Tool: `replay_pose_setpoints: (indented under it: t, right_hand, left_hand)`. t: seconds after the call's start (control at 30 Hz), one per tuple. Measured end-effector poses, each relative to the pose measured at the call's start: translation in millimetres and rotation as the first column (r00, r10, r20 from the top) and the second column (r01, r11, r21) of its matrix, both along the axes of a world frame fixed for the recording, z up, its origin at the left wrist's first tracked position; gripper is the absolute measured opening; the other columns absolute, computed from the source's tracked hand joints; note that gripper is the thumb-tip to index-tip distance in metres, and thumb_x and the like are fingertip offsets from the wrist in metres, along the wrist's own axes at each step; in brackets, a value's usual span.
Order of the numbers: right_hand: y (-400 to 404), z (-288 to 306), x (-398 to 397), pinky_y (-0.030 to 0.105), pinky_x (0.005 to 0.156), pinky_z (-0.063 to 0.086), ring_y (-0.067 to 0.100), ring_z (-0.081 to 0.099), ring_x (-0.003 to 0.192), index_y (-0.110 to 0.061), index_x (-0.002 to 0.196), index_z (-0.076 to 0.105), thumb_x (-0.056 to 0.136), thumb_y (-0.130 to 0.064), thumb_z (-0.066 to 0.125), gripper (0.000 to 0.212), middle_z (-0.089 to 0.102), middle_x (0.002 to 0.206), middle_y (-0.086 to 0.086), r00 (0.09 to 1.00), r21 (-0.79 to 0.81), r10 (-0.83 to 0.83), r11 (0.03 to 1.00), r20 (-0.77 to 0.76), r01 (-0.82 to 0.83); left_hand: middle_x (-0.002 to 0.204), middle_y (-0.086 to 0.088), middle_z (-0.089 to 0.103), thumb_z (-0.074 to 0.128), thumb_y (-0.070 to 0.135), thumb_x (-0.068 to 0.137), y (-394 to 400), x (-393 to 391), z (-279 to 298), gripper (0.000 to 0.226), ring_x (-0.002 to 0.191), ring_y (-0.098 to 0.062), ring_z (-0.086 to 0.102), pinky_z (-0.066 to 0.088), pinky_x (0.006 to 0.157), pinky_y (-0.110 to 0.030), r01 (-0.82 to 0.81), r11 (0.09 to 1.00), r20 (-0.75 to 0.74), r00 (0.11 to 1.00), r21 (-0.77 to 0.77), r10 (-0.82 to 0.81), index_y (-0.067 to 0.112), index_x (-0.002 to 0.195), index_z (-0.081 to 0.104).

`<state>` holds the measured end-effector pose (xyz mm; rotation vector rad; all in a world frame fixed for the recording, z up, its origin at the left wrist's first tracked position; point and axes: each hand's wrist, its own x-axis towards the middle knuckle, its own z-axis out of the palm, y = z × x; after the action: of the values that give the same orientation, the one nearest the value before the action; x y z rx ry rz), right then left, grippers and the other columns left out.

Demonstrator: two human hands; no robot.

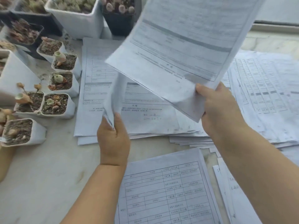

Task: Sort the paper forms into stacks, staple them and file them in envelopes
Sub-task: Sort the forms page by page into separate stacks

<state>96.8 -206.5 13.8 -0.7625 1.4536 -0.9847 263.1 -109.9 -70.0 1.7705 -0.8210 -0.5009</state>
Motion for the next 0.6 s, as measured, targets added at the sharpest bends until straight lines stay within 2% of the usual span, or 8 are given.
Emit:
replay_pose_setpoints:
  t: [0.03,0.1,0.17,0.23,0.33,0.47,0.53,0.6]
  right_hand:
    - [6,1,-10,0.035,0.09,0.055,0.01,0.069,0.094,-0.024,0.098,0.066,0.094,-0.005,0.052,0.024,0.074,0.095,-0.009,0.987,-0.059,0.003,0.998,-0.163,-0.013]
    - [18,7,-27,0.035,0.09,0.055,0.009,0.069,0.092,-0.024,0.096,0.068,0.094,-0.009,0.051,0.023,0.074,0.091,-0.011,0.913,-0.101,0.039,0.991,-0.406,-0.087]
    - [23,11,-34,0.04,0.089,0.055,0.014,0.069,0.093,-0.02,0.096,0.069,0.094,-0.011,0.051,0.021,0.075,0.092,-0.007,0.872,-0.077,0.091,0.986,-0.482,-0.146]
    - [19,10,-30,0.044,0.09,0.055,0.02,0.07,0.094,-0.02,0.095,0.07,0.093,-0.009,0.053,0.021,0.076,0.093,-0.004,0.872,0.018,0.204,0.975,-0.445,-0.219]
    - [7,1,-2,0.046,0.092,0.055,0.023,0.071,0.095,-0.02,0.096,0.069,0.093,-0.003,0.054,0.023,0.075,0.098,-0.001,0.88,0.193,0.404,0.911,-0.25,-0.363]
    - [-11,-18,41,0.045,0.093,0.055,0.027,0.069,0.1,-0.016,0.11,0.065,0.093,-0.008,0.056,0.02,0.072,0.107,0.004,0.797,0.334,0.587,0.786,-0.141,-0.52]
    - [-19,-20,45,0.041,0.078,0.06,0.027,0.071,0.087,-0.013,0.103,0.063,0.093,-0.015,0.061,0.01,0.071,0.098,0.005,0.773,0.361,0.613,0.766,-0.165,-0.531]
    - [-25,-18,38,0.029,0.057,0.056,0.019,0.067,0.064,-0.012,0.087,0.058,0.092,-0.014,0.064,0.008,0.066,0.084,0.006,0.777,0.363,0.602,0.776,-0.184,-0.515]
  left_hand:
    - [0.11,-0.014,0.067,0.044,0.027,0.094,1,0,3,0.044,0.107,-0.025,0.063,0.048,0.091,-0.021,-0.109,0.994,-0.119,0.987,-0.024,0.105,-0.007,0.118,0.061]
    - [0.118,-0.021,0.065,0.045,0.032,0.092,4,1,8,0.051,0.114,-0.029,0.061,0.047,0.098,-0.035,-0.238,0.969,-0.226,0.95,-0.069,0.217,-0.01,0.12,0.059]
    - [0.121,-0.023,0.063,0.046,0.032,0.092,6,3,15,0.052,0.117,-0.031,0.059,0.046,0.099,-0.04,-0.269,0.959,-0.24,0.94,-0.093,0.241,-0.011,0.121,0.058]
    - [0.125,-0.017,0.062,0.046,0.028,0.094,6,7,21,0.048,0.119,-0.026,0.059,0.046,0.101,-0.038,-0.248,0.961,-0.2,0.955,-0.126,0.22,-0.008,0.122,0.058]
    - [0.125,0.003,0.059,0.045,0.022,0.097,7,14,32,0.04,0.119,-0.006,0.056,0.044,0.104,-0.028,-0.161,0.975,-0.094,0.985,-0.154,0.148,-0.002,0.126,0.057]
    - [0.116,0.023,0.055,0.042,0.023,0.098,4,21,35,0.043,0.11,0.021,0.048,0.038,0.096,-0.009,0.01,0.994,0.017,1.0,-0.106,-0.008,0.0,0.132,0.055]
    - [0.119,0.024,0.053,0.04,0.021,0.098,4,24,32,0.042,0.112,0.022,0.046,0.036,0.096,-0.006,0.101,0.992,0.043,0.994,-0.08,-0.097,0.003,0.135,0.052]
    - [0.125,0.016,0.056,0.04,0.021,0.098,4,27,30,0.043,0.117,0.015,0.047,0.036,0.1,-0.009,0.14,0.987,0.056,0.989,-0.075,-0.136,0.004,0.136,0.051]
